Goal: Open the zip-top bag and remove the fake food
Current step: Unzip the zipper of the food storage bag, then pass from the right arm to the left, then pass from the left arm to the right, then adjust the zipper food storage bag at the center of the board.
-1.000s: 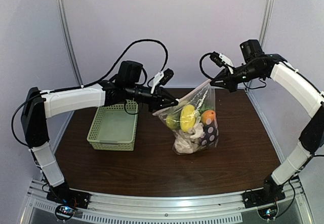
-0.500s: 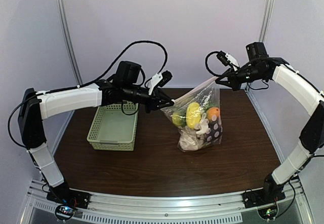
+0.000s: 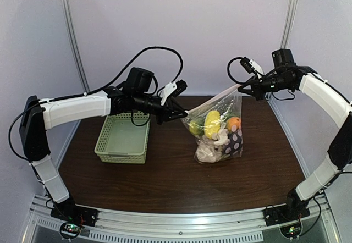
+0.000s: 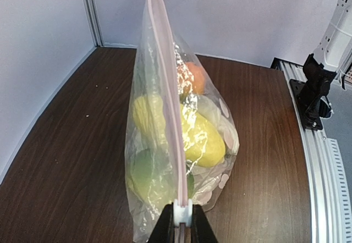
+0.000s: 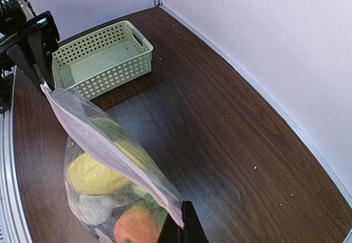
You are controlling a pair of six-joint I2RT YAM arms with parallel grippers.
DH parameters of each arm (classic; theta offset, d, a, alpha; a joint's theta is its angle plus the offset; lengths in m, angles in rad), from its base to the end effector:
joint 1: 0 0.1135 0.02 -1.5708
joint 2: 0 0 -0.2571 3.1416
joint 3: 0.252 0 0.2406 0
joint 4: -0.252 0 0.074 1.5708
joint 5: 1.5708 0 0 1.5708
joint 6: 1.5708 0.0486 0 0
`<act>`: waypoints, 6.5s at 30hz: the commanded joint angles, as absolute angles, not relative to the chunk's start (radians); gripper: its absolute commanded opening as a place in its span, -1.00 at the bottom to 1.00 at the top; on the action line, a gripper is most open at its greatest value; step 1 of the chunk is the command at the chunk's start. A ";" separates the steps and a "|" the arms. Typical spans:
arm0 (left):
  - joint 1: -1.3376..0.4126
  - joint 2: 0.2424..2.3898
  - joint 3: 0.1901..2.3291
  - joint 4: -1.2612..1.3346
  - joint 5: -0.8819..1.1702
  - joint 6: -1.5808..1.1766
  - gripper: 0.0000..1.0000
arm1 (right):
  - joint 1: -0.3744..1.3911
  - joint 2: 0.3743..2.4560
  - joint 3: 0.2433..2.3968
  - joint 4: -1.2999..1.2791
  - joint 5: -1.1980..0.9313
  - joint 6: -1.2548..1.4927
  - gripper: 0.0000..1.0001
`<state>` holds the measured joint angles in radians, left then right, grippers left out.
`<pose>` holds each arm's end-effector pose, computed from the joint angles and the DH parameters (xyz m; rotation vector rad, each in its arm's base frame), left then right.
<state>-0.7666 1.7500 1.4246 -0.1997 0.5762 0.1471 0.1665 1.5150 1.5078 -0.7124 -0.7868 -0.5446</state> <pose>0.2734 -0.3001 0.2913 1.2603 1.7431 -0.9709 0.3104 0.0871 0.3571 -1.0957 1.8217 0.6737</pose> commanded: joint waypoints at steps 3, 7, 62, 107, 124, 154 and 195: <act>-0.744 1.721 1.417 -0.300 0.562 0.173 -1.00 | 0.130 1.472 1.500 -0.649 -0.752 -0.522 -1.00; -0.742 1.720 1.416 -0.302 0.553 0.179 -1.00 | 0.127 1.470 1.499 -0.653 -0.752 -0.526 -1.00; -0.729 1.590 0.713 1.012 0.309 -0.414 0.79 | 0.116 1.437 1.442 -0.616 -0.888 -0.499 -1.00; -0.760 1.878 1.340 0.403 0.541 0.134 -1.00 | 0.424 1.739 2.046 -1.083 -0.559 -0.701 0.01; -0.765 1.786 1.307 0.345 0.489 0.186 -1.00 | 0.465 1.981 2.244 -1.261 -0.501 -0.912 0.01; -0.734 1.557 1.115 0.271 -0.188 -0.324 0.95 | 0.420 1.711 1.699 -0.655 -0.591 -0.361 -1.00; -0.921 2.054 1.268 0.629 -0.012 -0.915 0.31 | 0.496 1.628 1.341 -0.229 -0.641 -0.077 -1.00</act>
<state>-0.9264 2.0010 1.2068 0.5686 -0.0372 -0.8005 0.4789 1.6562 1.3571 -0.2764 -0.6727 -0.0948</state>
